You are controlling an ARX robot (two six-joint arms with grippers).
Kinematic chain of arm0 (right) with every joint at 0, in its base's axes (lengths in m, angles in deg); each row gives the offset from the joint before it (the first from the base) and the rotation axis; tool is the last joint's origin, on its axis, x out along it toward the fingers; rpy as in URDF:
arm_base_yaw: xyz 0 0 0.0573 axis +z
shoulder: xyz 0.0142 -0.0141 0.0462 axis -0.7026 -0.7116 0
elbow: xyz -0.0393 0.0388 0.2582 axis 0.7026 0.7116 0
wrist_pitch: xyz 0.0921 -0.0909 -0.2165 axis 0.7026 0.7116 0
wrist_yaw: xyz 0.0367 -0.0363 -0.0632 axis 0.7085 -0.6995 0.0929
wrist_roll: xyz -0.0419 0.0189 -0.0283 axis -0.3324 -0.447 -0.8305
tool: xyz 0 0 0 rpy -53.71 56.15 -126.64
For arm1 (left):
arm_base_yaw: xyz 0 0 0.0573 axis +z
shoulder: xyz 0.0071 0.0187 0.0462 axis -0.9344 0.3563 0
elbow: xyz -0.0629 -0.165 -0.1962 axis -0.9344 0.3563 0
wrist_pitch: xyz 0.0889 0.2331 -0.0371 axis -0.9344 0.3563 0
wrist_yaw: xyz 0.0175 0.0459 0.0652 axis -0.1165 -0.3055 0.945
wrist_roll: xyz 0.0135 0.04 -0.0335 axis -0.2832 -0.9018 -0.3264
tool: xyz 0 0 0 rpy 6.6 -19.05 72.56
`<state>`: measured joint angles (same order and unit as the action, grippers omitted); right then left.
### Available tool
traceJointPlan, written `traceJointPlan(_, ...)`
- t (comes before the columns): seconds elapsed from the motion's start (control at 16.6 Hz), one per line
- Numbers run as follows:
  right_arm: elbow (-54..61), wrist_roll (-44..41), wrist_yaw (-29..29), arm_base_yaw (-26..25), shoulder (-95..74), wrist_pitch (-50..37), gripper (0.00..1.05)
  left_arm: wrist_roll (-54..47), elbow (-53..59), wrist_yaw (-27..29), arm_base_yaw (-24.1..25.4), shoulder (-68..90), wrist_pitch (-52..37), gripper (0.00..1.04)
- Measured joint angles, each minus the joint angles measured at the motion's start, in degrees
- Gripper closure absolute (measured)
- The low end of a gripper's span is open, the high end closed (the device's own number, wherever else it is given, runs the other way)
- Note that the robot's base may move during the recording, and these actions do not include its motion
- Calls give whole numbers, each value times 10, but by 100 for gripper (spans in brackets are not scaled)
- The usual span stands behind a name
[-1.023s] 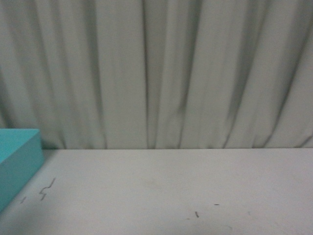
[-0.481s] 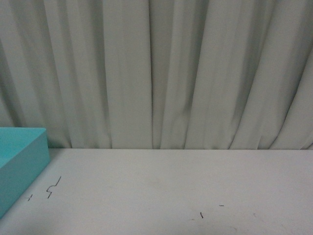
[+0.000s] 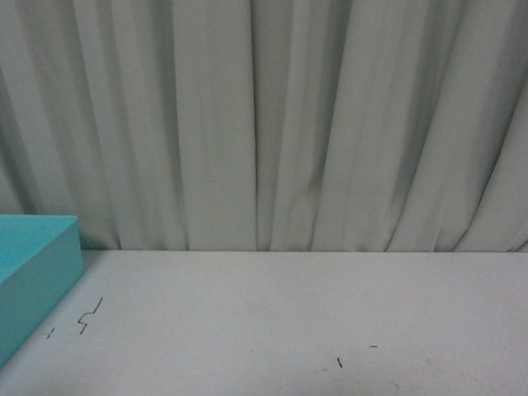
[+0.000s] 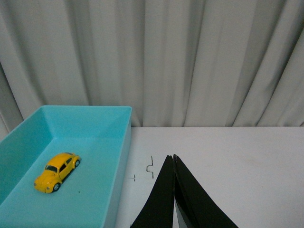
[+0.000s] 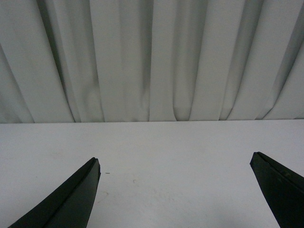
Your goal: Wind up and store yellow beetle toy
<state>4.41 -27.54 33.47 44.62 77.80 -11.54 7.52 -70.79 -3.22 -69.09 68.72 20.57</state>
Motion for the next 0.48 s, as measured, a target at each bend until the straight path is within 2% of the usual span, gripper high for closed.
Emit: traceJointPlan(0.48,0,0,0,0,0,0,7,0,0,0,0,-49,48,103)
